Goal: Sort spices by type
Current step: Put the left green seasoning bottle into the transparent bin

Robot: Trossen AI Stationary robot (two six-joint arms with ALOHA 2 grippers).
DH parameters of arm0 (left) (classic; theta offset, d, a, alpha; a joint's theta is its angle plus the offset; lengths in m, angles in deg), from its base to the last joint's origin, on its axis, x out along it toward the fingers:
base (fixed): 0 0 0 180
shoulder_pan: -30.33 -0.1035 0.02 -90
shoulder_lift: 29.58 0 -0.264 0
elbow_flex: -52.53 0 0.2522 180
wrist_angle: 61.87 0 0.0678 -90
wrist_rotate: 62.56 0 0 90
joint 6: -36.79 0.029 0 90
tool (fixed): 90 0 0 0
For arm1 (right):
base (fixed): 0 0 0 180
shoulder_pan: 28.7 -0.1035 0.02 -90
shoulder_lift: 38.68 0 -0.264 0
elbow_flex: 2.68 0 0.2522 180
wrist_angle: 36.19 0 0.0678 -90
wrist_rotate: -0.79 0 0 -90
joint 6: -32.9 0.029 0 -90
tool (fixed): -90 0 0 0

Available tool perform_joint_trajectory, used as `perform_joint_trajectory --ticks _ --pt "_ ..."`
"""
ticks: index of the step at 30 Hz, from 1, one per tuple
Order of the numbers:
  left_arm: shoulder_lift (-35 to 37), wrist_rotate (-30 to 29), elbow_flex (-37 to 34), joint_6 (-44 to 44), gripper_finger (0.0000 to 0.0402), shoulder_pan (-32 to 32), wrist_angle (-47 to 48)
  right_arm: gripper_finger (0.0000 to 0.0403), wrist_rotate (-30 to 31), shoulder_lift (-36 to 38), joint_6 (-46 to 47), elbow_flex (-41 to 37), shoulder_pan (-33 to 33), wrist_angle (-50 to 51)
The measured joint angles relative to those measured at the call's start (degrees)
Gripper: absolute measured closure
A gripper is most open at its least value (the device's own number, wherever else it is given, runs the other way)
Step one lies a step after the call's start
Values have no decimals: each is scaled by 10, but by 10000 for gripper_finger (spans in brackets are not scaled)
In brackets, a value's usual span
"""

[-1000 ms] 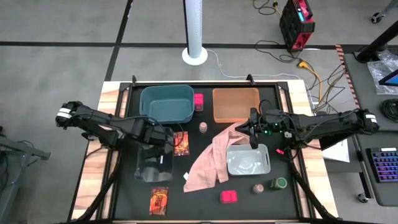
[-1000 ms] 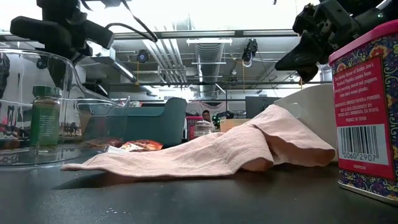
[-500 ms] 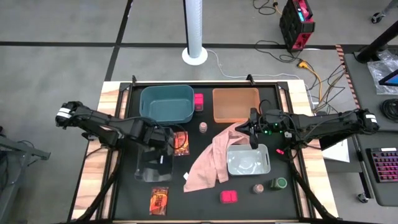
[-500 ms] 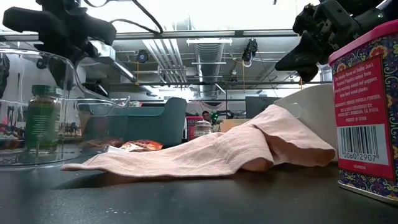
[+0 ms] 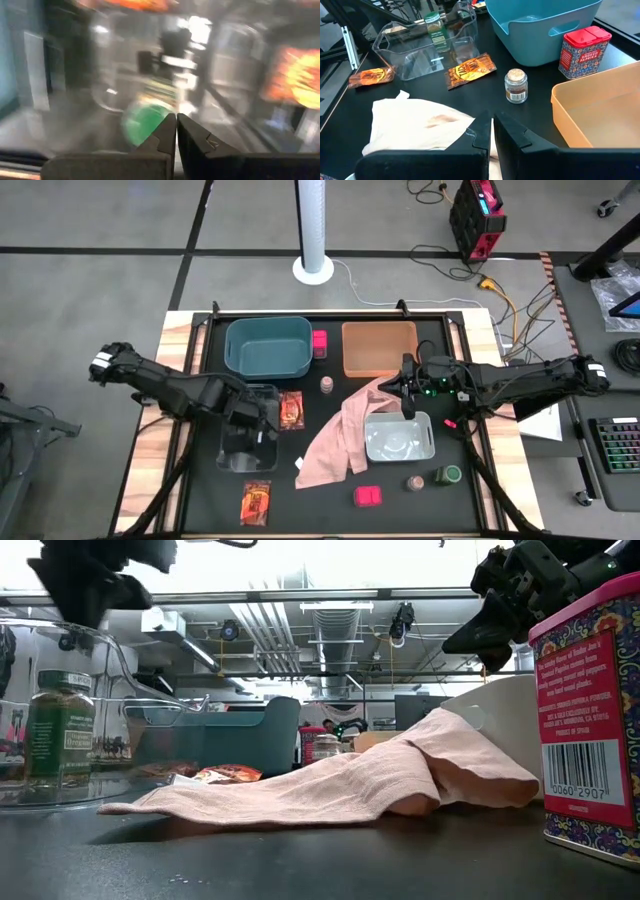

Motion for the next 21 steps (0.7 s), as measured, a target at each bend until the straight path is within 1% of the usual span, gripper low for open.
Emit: perform_joint_trajectory --ticks 4,7,9,12,14,21 --pt "0 74 -21 -34 402 37 2 390 0 0 0 -2 0 0" --pt "0 85 -40 -58 402 68 1 390 0 0 0 -3 0 0" --pt "0 63 -55 -71 402 78 -1 390 0 0 0 -4 0 0" --pt "0 6 -68 -82 402 79 -2 390 0 0 -3 -4 0 0" --pt "0 -20 -70 -80 402 79 -7 390 0 0 -3 -4 0 0" --pt "0 -60 -71 -72 402 78 1 390 0 0 -2 -4 0 0"
